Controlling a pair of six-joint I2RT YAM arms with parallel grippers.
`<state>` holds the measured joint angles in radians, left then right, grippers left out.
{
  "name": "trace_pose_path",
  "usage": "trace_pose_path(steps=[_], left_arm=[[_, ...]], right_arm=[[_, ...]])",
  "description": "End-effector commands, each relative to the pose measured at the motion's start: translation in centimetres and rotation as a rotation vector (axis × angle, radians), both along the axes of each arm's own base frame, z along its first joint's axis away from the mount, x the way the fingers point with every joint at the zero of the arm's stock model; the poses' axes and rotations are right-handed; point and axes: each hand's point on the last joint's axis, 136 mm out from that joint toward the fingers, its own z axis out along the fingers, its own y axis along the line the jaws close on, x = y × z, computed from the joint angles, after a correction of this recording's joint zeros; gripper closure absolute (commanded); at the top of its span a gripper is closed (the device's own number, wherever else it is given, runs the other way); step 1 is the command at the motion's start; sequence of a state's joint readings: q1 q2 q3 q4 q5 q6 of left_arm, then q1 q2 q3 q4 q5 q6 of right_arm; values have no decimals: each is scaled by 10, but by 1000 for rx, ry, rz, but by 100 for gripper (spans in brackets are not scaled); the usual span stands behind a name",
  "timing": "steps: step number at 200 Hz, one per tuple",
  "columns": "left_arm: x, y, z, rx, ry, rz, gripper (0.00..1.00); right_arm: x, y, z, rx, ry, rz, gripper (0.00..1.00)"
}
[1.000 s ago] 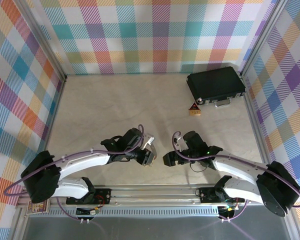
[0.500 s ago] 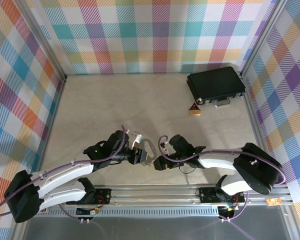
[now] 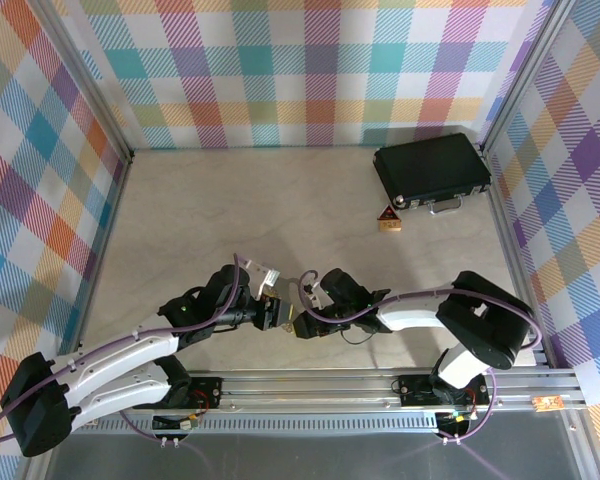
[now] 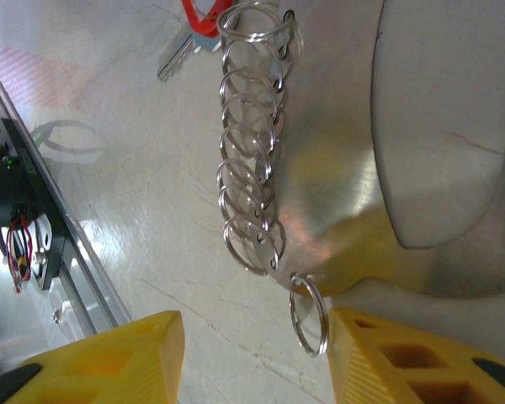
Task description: Put the keys on the keyring
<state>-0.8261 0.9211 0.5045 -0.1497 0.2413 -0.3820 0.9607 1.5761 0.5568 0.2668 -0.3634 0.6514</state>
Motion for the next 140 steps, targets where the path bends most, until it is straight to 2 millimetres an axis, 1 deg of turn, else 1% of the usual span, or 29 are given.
trace_pose_path(steps=[1, 35, 61, 94, 130, 140], left_arm=[[5, 3, 5, -30, -16, 28, 55], [5, 4, 6, -32, -17, 30, 55], [6, 4, 8, -39, -20, 33, 55], [6, 4, 5, -40, -8, 33, 55], [7, 2, 8, -50, -8, 34, 55], [8, 2, 7, -51, -9, 34, 55]], right_arm=[[-3, -2, -16, -46, 21, -6, 57], [-3, -4, -19, -62, 16, -9, 67], [-3, -5, -21, -73, 15, -7, 72], [-4, -7, -21, -77, 10, 2, 76], [-6, -7, -20, -80, 9, 17, 83], [-7, -8, -20, -82, 9, 21, 86]])
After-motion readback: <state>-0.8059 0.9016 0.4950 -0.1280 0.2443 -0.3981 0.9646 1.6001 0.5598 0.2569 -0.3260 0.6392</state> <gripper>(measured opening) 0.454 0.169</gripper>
